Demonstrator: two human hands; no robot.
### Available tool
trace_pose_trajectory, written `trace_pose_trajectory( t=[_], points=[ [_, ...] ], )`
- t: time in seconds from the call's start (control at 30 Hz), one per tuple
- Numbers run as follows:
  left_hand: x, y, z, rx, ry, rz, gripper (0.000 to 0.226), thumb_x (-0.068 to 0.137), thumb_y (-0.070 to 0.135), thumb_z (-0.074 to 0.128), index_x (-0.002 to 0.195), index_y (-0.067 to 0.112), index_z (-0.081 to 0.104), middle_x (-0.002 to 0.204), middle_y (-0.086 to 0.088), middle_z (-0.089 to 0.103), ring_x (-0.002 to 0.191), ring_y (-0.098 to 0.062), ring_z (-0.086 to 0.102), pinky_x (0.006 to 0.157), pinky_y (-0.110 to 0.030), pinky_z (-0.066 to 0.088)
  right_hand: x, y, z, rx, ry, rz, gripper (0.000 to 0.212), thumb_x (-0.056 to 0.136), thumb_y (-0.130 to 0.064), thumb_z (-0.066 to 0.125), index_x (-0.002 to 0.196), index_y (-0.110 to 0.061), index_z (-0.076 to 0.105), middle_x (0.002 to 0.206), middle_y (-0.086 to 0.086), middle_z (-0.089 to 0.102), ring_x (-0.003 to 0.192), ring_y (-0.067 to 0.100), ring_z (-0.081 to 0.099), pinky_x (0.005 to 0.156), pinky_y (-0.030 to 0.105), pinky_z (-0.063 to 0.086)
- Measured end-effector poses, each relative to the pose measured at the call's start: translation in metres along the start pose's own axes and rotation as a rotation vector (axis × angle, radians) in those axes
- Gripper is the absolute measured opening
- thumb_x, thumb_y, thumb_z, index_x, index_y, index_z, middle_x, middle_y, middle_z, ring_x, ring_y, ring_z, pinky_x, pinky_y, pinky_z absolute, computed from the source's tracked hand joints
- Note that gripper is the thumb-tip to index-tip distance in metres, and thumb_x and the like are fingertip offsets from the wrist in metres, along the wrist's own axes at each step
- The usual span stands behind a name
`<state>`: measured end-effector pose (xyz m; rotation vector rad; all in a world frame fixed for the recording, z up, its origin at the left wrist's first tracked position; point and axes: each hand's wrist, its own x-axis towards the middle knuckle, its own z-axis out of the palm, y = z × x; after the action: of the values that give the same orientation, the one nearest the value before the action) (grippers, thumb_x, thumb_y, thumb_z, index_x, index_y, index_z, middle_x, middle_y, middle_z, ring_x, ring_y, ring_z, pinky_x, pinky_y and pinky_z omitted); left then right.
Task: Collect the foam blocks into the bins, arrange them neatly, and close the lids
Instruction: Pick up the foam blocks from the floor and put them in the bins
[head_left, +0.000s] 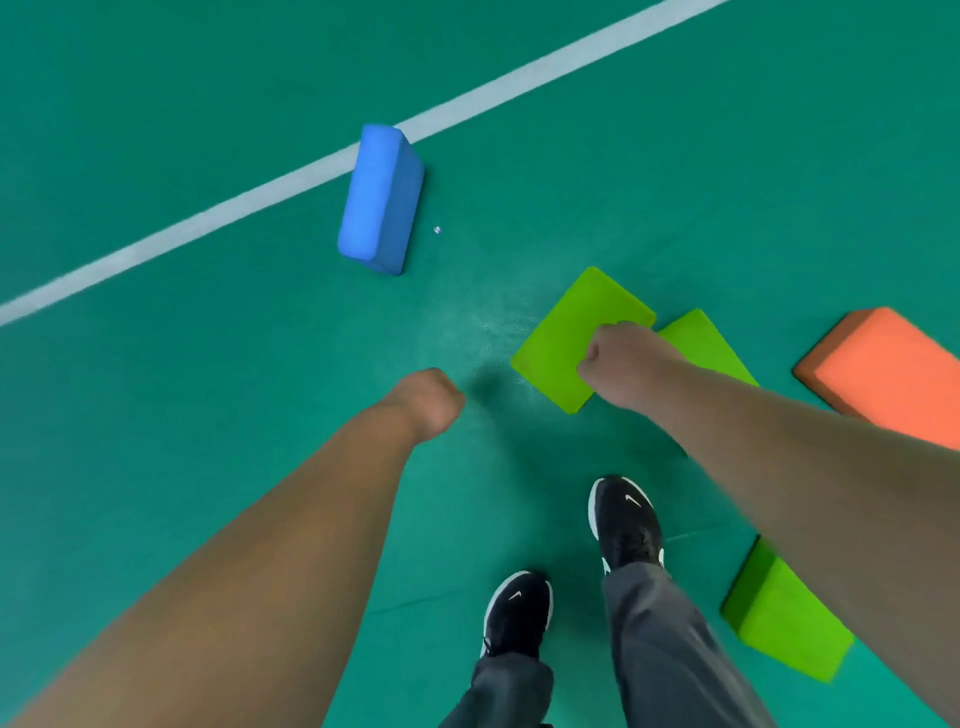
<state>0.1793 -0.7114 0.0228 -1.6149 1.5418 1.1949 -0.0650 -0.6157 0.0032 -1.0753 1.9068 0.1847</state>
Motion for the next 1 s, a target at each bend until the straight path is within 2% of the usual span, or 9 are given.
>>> trace_pose_trajectory(
  t=[0.07, 0.17, 0.3, 0.43, 0.67, 0.77, 0.83, 0.9, 1.0],
  points=[
    [-0.003, 0.013, -0.026, -0.022, 0.045, 0.003, 0.025, 0.095, 0.018, 0.049, 0.098, 0.001, 0.068, 0.102, -0.020, 0.075, 0.094, -0.034, 0.072, 0.084, -0.044, 0.059, 0.011, -0.019, -0.027, -0.012, 0.019, -0.025, 0.029, 0.094, -0.031, 0.054, 0.109, -0.010, 0.067, 0.109, 0.013, 0.064, 0.105, 0.035, 0.063, 0.074, 0.034, 0.047],
    [0.011, 0.030, -0.059, -0.152, 0.092, 0.009, 0.015, 0.095, 0.016, 0.052, 0.091, 0.010, 0.066, 0.106, -0.016, 0.076, 0.100, -0.033, 0.075, 0.085, -0.041, 0.060, 0.031, -0.038, -0.057, -0.061, 0.026, -0.033, 0.031, 0.092, -0.030, 0.057, 0.113, -0.009, 0.069, 0.112, 0.015, 0.067, 0.108, 0.037, 0.065, 0.079, 0.034, 0.052],
    [0.056, 0.036, -0.086, -0.089, 0.141, 0.035, 0.029, 0.086, 0.023, 0.049, 0.099, 0.004, 0.067, 0.103, -0.018, 0.074, 0.099, -0.036, 0.073, 0.086, -0.045, 0.061, 0.075, -0.037, -0.060, -0.071, 0.058, 0.041, 0.042, 0.090, -0.026, 0.065, 0.128, -0.007, 0.064, 0.130, 0.018, 0.063, 0.116, 0.039, 0.064, 0.091, 0.040, 0.055],
    [0.106, 0.025, -0.085, 0.150, 0.143, 0.071, 0.021, 0.094, 0.017, 0.049, 0.098, 0.002, 0.064, 0.106, -0.022, 0.073, 0.102, -0.040, 0.070, 0.072, -0.032, 0.048, 0.123, -0.025, -0.027, -0.133, 0.036, 0.185, 0.076, 0.087, -0.039, 0.077, 0.143, -0.002, 0.041, 0.145, 0.024, 0.043, 0.130, 0.046, 0.051, 0.098, 0.049, 0.048],
    [0.174, -0.039, -0.047, 0.470, -0.057, 0.101, 0.029, 0.102, 0.016, 0.042, 0.113, 0.002, 0.065, 0.120, -0.019, 0.070, 0.111, -0.037, 0.066, 0.082, -0.032, 0.047, 0.187, -0.006, 0.023, -0.074, 0.012, 0.416, 0.141, 0.072, -0.058, 0.089, 0.164, -0.007, -0.005, 0.170, 0.016, 0.014, 0.155, 0.037, 0.021, 0.123, 0.050, 0.025],
    [0.183, -0.066, -0.041, 0.362, -0.107, 0.063, 0.029, 0.100, 0.018, 0.047, 0.118, 0.005, 0.066, 0.118, -0.018, 0.072, 0.110, -0.035, 0.068, 0.087, -0.034, 0.053, 0.191, -0.005, 0.033, -0.146, 0.046, 0.421, 0.139, 0.070, -0.061, 0.088, 0.164, -0.003, 0.003, 0.165, 0.017, 0.023, 0.152, 0.038, 0.025, 0.124, 0.049, 0.025],
    [0.189, -0.080, -0.045, 0.285, -0.119, 0.040, 0.026, 0.098, 0.018, 0.051, 0.115, 0.008, 0.068, 0.115, -0.016, 0.073, 0.107, -0.034, 0.070, 0.088, -0.037, 0.056, 0.185, -0.012, 0.033, -0.223, 0.088, 0.416, 0.131, 0.063, -0.074, 0.084, 0.158, -0.003, 0.026, 0.153, 0.018, 0.035, 0.142, 0.039, 0.034, 0.116, 0.049, 0.033],
    [0.194, -0.087, -0.056, 0.244, -0.105, 0.029, 0.023, 0.096, 0.019, 0.052, 0.109, 0.011, 0.069, 0.111, -0.013, 0.074, 0.104, -0.032, 0.071, 0.085, -0.038, 0.056, 0.177, -0.020, 0.028, -0.235, 0.125, 0.377, 0.112, 0.063, -0.084, 0.075, 0.143, -0.011, 0.047, 0.142, 0.017, 0.043, 0.132, 0.039, 0.041, 0.108, 0.049, 0.038],
    [0.198, -0.083, -0.080, 0.175, -0.066, 0.039, 0.020, 0.094, 0.019, 0.052, 0.101, 0.014, 0.070, 0.107, -0.013, 0.074, 0.101, -0.033, 0.072, 0.083, -0.043, 0.058, 0.168, -0.036, 0.018, -0.094, 0.108, 0.235, 0.082, 0.068, -0.069, 0.081, 0.129, -0.026, 0.047, 0.134, 0.010, 0.040, 0.117, 0.035, 0.049, 0.098, 0.049, 0.046]
  ],
)
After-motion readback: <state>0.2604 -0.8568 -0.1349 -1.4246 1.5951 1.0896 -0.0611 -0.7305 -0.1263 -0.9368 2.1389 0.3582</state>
